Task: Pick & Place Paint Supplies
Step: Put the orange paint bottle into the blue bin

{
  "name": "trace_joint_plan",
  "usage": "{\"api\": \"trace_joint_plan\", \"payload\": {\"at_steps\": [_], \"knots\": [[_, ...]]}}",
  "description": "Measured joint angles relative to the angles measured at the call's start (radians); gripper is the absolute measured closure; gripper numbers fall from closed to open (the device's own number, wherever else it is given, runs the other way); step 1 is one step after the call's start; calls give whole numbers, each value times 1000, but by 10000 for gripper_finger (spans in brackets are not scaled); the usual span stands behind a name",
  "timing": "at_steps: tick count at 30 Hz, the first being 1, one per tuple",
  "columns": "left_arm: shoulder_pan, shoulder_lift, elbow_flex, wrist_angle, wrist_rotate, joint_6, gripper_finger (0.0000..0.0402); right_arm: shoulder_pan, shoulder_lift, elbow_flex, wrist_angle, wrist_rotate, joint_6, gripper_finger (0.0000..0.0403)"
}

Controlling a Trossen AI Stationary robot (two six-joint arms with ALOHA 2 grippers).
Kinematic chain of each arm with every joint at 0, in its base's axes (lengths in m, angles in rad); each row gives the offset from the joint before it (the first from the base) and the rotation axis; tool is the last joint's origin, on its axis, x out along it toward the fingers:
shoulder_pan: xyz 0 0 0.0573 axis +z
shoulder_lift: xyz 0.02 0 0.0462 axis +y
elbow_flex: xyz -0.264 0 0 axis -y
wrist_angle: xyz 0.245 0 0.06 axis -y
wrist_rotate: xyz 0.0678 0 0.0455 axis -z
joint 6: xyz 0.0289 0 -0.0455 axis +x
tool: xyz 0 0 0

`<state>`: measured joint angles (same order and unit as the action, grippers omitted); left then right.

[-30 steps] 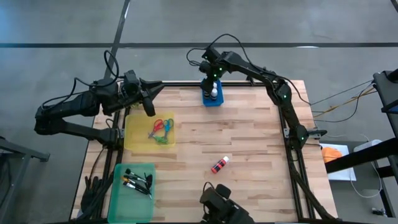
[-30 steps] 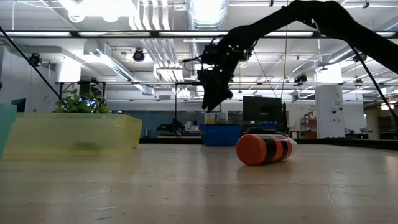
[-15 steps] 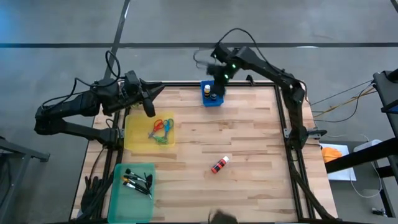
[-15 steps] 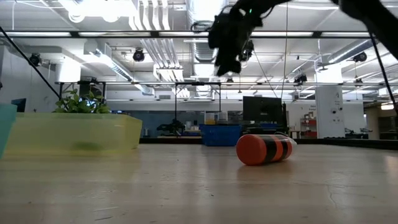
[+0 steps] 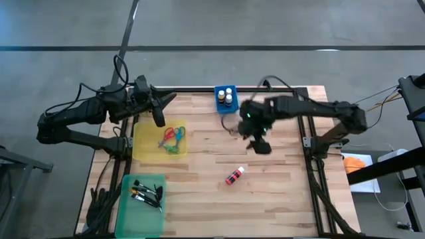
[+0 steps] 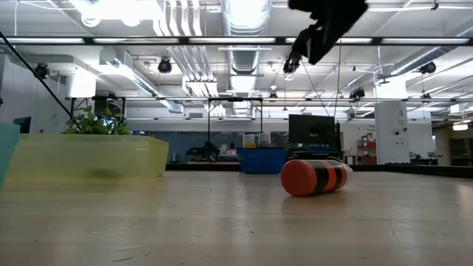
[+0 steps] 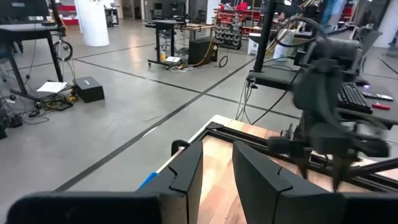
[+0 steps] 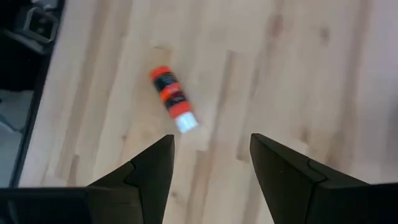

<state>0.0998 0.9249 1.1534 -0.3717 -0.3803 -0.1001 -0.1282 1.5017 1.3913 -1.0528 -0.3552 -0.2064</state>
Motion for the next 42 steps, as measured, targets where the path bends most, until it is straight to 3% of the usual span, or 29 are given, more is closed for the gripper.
{"api": "trace_joint_plan", "payload": {"at_steps": [5,11,18,24,33,37,42], "knots": [[0,0,0,-1,44,16,303,97,-80,-183,192,42,-18,193],[0,1,0,-4,87,14,303,152,-85,-365,477,45,-37,193],[-2,1,-1,-56,128,-31,303,169,-41,-432,625,-22,7,193],[-13,1,-3,-67,135,-38,303,242,60,-405,641,-25,-89,193],[-14,1,-3,-70,157,-39,302,255,250,-262,577,16,-111,193],[-14,1,-3,-83,173,-57,302,257,279,-245,454,16,-121,193],[-24,1,-5,-97,173,-58,302,262,270,-276,463,41,-154,193]]}}
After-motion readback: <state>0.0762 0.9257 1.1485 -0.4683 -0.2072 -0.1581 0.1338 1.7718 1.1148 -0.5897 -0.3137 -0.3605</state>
